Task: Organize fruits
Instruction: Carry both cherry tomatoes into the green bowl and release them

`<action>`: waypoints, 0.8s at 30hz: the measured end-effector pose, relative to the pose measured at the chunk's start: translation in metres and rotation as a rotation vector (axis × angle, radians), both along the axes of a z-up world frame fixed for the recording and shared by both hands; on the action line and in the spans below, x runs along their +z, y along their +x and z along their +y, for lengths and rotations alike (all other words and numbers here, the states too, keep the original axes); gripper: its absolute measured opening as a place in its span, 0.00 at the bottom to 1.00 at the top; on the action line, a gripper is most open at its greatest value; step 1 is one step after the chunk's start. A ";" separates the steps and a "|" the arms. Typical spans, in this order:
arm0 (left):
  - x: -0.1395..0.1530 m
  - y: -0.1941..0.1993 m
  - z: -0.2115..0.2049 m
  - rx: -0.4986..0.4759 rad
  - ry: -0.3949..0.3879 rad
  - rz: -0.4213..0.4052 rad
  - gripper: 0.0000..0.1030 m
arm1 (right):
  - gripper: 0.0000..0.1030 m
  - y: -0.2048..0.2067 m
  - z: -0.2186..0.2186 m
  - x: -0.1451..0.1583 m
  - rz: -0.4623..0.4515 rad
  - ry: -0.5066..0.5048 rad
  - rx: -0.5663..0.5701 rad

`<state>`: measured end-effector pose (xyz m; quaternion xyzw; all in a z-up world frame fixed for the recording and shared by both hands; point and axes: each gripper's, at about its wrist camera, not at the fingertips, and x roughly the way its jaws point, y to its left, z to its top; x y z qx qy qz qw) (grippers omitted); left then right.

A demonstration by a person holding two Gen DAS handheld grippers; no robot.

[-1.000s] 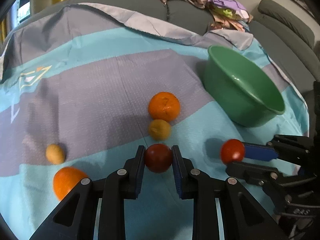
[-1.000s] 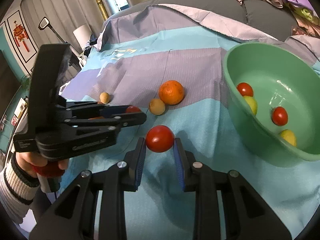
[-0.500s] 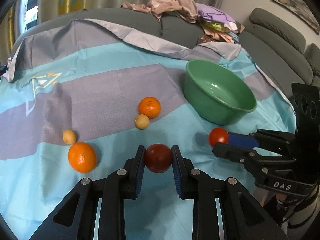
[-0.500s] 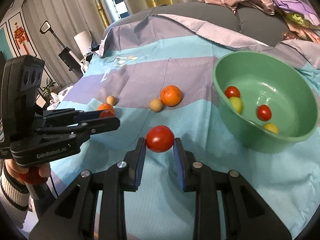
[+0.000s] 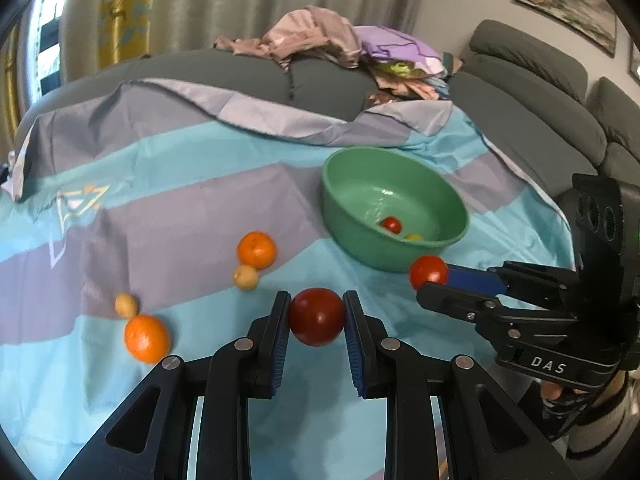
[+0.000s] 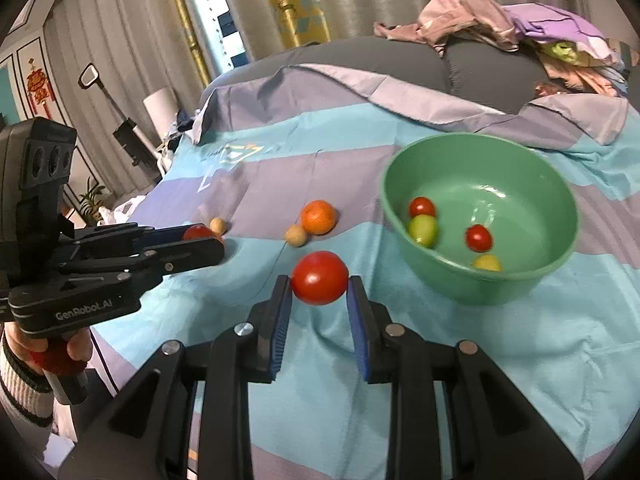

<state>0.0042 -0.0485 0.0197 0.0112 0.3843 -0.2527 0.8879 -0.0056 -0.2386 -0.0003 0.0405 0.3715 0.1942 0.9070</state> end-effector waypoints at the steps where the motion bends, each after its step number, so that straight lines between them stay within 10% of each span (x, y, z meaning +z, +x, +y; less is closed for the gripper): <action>1: 0.001 0.000 -0.003 -0.004 0.002 -0.005 0.25 | 0.28 0.000 -0.002 0.001 -0.004 0.000 -0.005; 24: 0.014 0.040 -0.082 -0.157 0.020 -0.071 0.25 | 0.28 0.024 -0.059 0.010 -0.071 -0.029 -0.174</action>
